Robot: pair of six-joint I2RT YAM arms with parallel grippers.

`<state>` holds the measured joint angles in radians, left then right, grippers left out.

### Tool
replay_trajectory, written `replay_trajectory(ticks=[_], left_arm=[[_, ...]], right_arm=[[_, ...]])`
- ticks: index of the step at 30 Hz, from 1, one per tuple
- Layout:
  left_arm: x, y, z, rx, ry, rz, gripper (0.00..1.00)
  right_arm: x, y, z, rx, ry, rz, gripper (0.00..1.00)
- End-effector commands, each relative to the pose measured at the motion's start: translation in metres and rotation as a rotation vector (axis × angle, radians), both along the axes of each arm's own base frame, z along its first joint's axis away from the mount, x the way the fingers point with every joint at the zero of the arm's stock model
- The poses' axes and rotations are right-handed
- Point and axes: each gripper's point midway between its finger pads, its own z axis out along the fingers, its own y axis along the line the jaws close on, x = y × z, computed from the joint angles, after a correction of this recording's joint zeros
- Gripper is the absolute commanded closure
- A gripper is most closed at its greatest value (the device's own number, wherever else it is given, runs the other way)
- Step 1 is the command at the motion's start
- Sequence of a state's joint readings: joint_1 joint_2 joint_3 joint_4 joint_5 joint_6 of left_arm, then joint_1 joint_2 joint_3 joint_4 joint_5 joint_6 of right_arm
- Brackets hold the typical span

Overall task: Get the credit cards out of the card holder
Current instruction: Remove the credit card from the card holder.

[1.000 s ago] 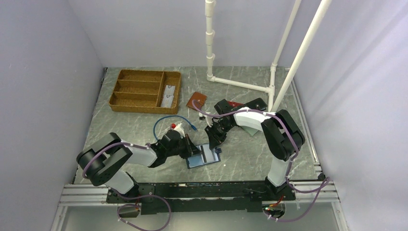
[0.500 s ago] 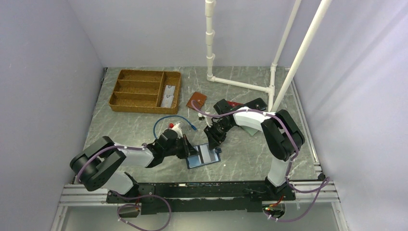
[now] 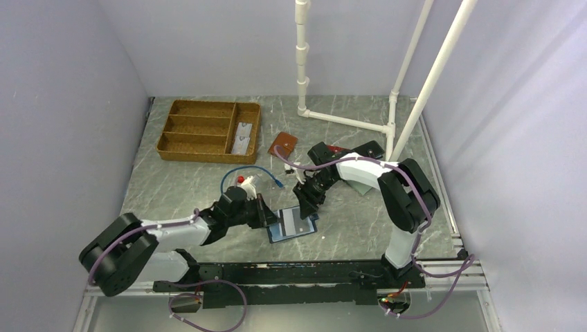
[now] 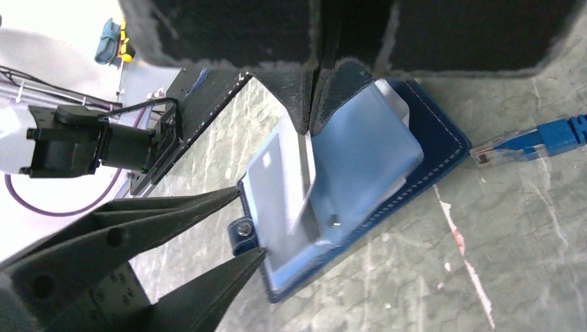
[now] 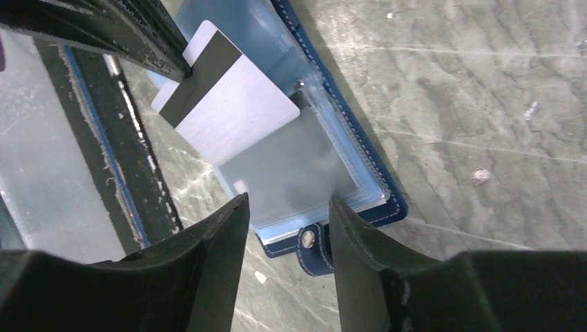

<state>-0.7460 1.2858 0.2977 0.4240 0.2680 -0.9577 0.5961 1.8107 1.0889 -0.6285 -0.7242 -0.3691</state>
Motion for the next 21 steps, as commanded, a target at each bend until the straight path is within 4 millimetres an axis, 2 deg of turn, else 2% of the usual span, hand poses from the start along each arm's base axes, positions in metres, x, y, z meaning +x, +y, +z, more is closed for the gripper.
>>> replay_trajectory(ticks=[1,10,14,21], left_arm=[[-0.004,0.007,0.017,0.026,-0.114,-0.066,1.0],[-0.007,0.022,0.046,0.047,-0.289,-0.1,1.0],[-0.009,0.016,0.059,0.008,-0.331,-0.141,1.0],[-0.015,-0.001,0.067,-0.053,-0.345,-0.237,1.0]], right_arm=[[0.002,0.012,0.039,0.134,-0.055,0.066,0.49],[-0.012,0.018,0.064,0.247,-0.039,0.157,0.45],[-0.016,0.019,0.074,0.287,-0.045,0.18,0.41],[-0.013,0.017,0.08,0.324,-0.079,0.191,0.39]])
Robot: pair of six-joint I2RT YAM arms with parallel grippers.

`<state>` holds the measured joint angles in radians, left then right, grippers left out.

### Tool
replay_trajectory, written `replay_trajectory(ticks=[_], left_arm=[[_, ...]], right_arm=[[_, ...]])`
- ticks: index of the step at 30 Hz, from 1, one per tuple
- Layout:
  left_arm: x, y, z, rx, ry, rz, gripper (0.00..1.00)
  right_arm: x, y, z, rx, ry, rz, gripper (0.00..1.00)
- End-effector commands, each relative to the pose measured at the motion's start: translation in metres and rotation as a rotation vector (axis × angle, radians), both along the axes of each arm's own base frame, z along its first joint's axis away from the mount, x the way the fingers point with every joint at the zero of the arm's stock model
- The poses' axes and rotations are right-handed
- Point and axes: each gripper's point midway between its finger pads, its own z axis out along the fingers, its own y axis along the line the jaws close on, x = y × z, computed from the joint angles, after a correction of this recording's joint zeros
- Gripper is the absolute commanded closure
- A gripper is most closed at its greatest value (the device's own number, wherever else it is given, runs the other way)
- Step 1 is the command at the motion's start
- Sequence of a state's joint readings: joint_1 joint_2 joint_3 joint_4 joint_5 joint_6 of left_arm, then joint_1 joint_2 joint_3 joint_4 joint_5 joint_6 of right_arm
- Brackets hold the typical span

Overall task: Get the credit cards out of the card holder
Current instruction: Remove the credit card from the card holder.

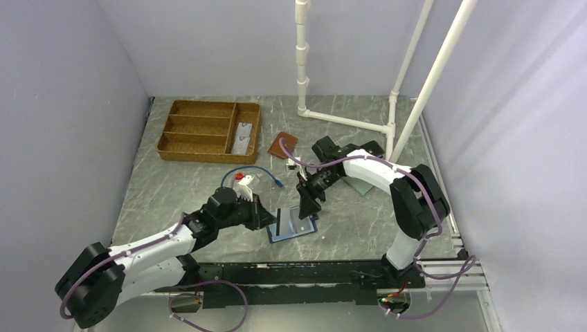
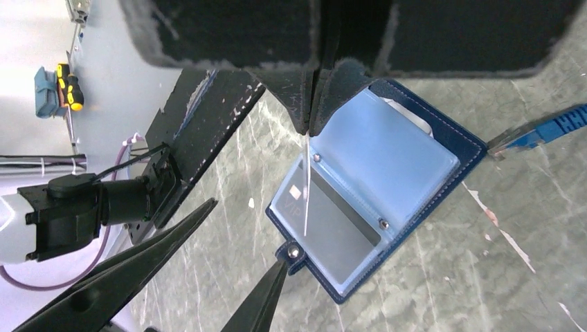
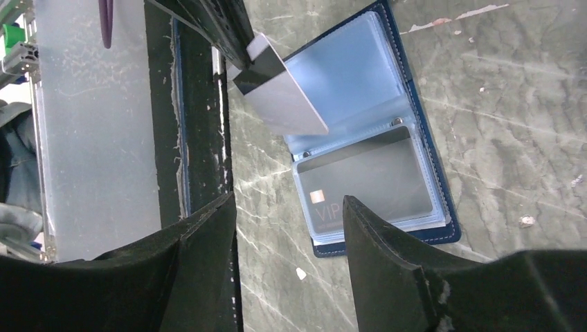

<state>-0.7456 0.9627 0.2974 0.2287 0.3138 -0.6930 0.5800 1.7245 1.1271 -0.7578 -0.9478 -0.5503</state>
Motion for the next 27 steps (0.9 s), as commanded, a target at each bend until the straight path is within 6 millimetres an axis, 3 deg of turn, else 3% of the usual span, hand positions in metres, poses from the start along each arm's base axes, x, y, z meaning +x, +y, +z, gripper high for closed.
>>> replay_trajectory(ticks=[1,6,11,20,24,27], left_arm=[[-0.002,-0.016,0.02,-0.065,-0.06,-0.097,1.0],[-0.004,-0.025,0.028,-0.097,-0.069,-0.148,1.0],[-0.007,-0.033,0.031,-0.134,-0.063,-0.19,1.0],[-0.006,-0.044,0.034,-0.171,-0.055,-0.229,1.0],[-0.006,-0.047,0.037,-0.183,-0.057,-0.238,1.0],[-0.007,-0.047,0.04,-0.19,-0.058,-0.235,1.0]], right_arm=[[0.007,0.005,0.025,0.098,-0.081,0.03,0.39],[0.018,0.0,0.019,0.072,-0.109,-0.006,0.39],[0.015,0.001,0.016,0.086,-0.086,0.002,0.39],[-0.012,0.012,0.016,0.136,-0.019,0.101,0.41],[-0.022,0.016,0.012,0.121,-0.007,0.139,0.47],[-0.025,0.016,0.016,0.136,0.0,0.161,0.66]])
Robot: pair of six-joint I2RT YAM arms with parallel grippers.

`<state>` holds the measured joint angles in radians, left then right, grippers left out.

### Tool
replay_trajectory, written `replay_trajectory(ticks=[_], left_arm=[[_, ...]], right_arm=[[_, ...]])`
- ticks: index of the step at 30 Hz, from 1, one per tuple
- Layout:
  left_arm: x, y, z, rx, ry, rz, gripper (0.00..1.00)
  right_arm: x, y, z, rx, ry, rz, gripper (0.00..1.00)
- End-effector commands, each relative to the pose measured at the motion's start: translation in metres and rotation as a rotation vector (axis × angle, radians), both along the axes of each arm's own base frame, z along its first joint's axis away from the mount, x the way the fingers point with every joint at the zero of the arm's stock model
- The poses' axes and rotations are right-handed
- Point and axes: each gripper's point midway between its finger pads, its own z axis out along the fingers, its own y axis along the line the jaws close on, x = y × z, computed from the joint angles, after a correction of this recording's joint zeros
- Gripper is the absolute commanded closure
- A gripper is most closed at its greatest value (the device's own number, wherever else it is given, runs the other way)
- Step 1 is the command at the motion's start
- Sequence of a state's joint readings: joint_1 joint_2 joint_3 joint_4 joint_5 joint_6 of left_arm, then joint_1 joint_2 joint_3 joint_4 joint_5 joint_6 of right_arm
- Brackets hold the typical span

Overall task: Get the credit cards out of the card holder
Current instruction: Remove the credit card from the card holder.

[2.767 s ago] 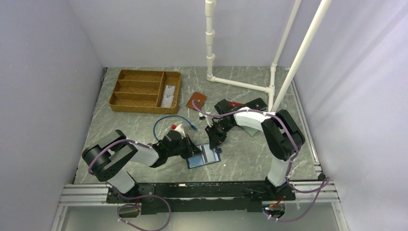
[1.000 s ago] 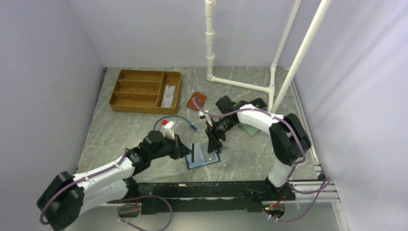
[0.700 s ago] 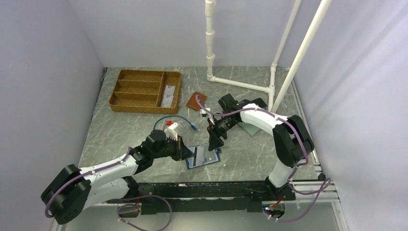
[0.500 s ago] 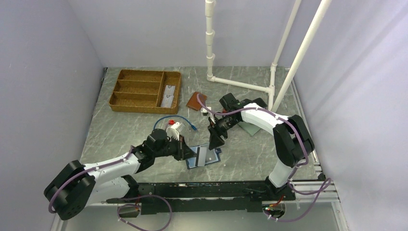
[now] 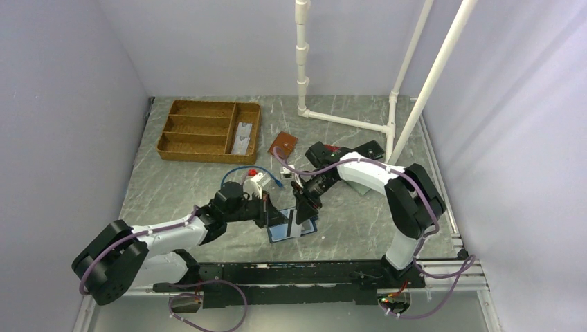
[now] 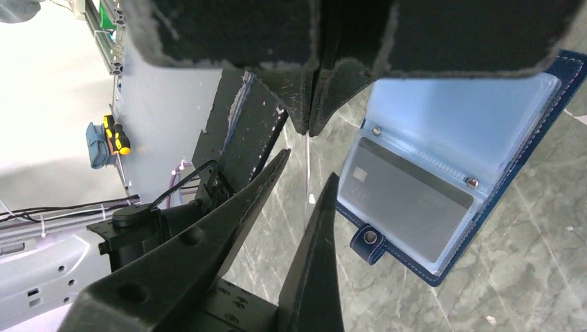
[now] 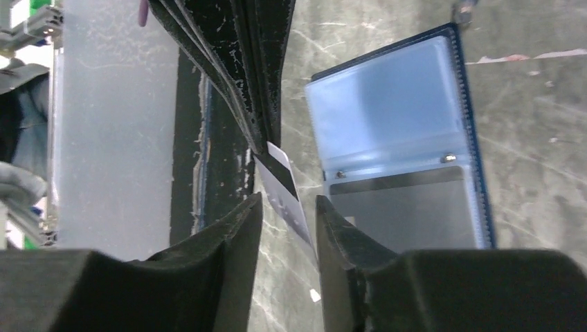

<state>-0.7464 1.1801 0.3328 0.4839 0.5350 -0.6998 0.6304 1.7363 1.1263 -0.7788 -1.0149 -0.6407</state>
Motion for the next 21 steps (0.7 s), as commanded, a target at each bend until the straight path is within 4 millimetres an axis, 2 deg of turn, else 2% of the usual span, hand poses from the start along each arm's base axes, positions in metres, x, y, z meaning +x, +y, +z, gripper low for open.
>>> replay_trajectory(ticks=[1,4,6,10,14,18,21], left_arm=[[0.004,-0.011,0.029,-0.081,-0.059,-0.024,1.0],[0.007,-0.006,0.026,-0.07,-0.037,0.024,1.0],[0.011,-0.001,0.025,-0.072,-0.007,0.079,0.93],[0.019,0.01,0.042,-0.19,0.072,0.199,0.48],[0.028,0.023,0.053,-0.272,0.205,0.346,0.2],[0.035,0.028,0.059,-0.35,0.385,0.464,0.13],[0.04,0.026,0.066,-0.444,0.516,0.499,0.15]], right_arm=[[-0.005,0.005,0.017,0.077,0.001,0.055,0.75],[-0.004,0.004,0.026,0.092,-0.025,0.065,1.0],[0.001,0.001,0.027,0.08,-0.058,0.054,1.0],[0.006,-0.01,0.035,0.072,-0.119,0.057,1.0],[0.013,-0.019,0.045,0.079,-0.214,0.057,1.0],[0.026,-0.026,0.05,0.062,-0.327,-0.011,1.0],[0.047,-0.031,0.053,0.029,-0.44,-0.111,1.0]])
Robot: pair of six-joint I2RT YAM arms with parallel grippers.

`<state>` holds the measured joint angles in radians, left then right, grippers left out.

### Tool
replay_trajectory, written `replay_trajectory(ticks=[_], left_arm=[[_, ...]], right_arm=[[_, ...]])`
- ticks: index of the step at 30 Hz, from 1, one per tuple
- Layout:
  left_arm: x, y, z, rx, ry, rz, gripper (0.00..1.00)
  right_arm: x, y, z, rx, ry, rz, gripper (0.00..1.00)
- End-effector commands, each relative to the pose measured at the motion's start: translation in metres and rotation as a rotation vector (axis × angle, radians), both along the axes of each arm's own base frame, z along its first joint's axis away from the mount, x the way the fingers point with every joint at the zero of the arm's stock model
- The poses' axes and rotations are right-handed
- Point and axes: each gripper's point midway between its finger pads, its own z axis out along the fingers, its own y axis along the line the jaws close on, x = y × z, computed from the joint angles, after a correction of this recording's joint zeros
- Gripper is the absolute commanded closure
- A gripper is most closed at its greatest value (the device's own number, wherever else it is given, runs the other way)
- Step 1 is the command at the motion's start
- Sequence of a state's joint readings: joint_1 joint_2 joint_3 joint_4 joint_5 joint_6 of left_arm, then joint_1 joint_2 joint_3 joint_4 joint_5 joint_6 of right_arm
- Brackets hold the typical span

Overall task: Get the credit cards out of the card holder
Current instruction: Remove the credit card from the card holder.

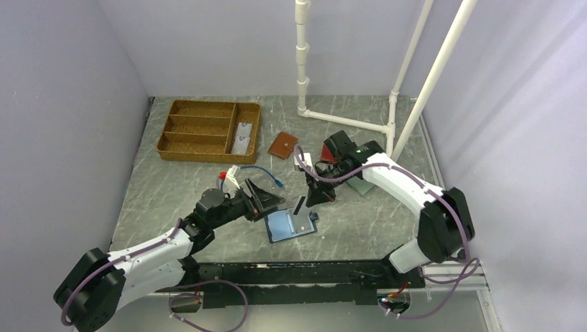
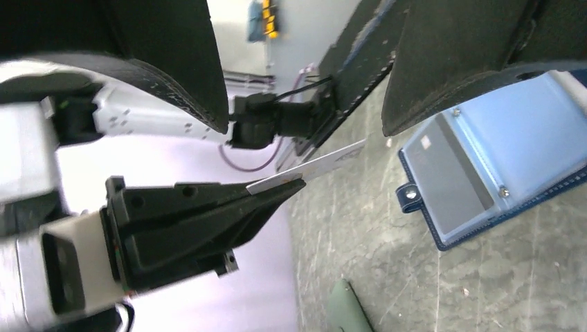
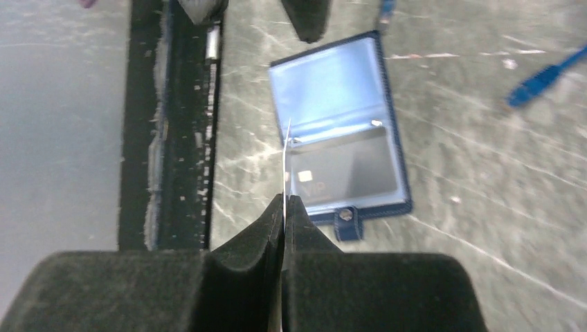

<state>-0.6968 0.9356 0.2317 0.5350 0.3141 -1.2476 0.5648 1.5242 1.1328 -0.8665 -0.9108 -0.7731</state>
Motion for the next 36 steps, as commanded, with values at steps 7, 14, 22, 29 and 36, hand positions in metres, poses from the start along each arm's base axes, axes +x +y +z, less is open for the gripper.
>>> replay_trajectory(ticks=[7,14,22,29,36], left_arm=[[0.026,-0.02,0.012,-0.258,0.503,0.128,0.33],[0.038,-0.047,0.008,-0.275,0.6,0.094,0.31],[0.041,-0.072,0.0,-0.356,0.664,0.018,0.39],[0.041,-0.084,0.002,-0.456,0.63,-0.057,0.8],[0.04,-0.086,-0.003,-0.517,0.599,-0.1,1.0]], right_arm=[[0.036,-0.005,0.021,0.067,-0.295,-0.17,1.0],[0.029,-0.001,0.02,0.083,-0.339,-0.142,1.0],[0.02,0.008,0.012,0.062,-0.402,-0.088,1.0],[0.022,0.008,0.004,0.017,-0.484,-0.083,1.0],[0.015,0.007,-0.002,-0.002,-0.474,-0.05,0.88]])
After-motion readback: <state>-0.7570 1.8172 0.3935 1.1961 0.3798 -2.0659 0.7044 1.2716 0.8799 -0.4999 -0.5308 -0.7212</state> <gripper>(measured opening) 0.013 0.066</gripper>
